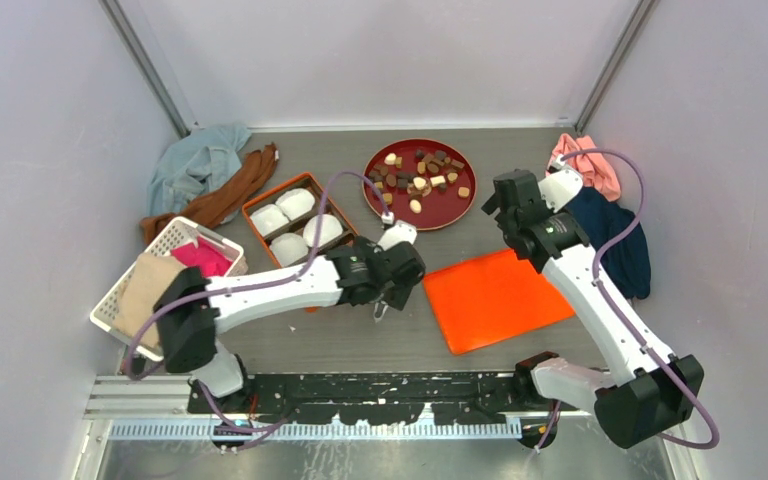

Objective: Pack the chocolate

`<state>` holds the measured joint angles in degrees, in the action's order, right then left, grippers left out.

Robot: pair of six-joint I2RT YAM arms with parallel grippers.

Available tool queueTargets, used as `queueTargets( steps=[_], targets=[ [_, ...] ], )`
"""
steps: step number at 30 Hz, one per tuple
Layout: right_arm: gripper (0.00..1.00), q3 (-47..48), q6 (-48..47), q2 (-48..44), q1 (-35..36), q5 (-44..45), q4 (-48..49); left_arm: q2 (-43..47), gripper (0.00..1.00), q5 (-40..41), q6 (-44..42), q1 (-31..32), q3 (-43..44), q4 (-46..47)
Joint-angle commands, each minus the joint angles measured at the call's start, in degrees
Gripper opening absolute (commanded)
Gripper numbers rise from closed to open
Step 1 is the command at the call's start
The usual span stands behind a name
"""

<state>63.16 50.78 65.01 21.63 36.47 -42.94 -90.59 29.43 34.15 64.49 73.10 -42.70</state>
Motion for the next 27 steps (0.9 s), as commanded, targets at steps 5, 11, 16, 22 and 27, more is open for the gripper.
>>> queueTargets(
  steps=[5, 11, 16, 22, 27],
  targets=[
    [0.93, -1.78, -7.19, -2.12, -1.94, -2.79, 1.9, -9.59, 0.92, -2.88, 5.28, 0.63, 4.19, 1.07],
    [0.94, -3.39, -7.19, -1.71, -2.28, -5.0, 3.39, -12.43, 0.89, -7.71, 6.98, -3.18, 2.16, 6.75],
    [0.95, -4.57, -7.15, -2.11, -2.29, -6.24, 4.7, -15.01, 0.88, -8.95, 6.47, -4.46, 2.46, 9.61],
    [0.95, -5.14, -6.83, -1.75, -2.39, -6.67, 4.96, -17.83, 0.86, -9.44, 5.96, -5.96, 2.93, 11.56],
    [0.95, -5.24, -6.72, -1.12, -2.49, -6.8, 5.24, -19.98, 0.82, -10.21, 6.16, -5.99, 2.92, 13.55]
  ],
)
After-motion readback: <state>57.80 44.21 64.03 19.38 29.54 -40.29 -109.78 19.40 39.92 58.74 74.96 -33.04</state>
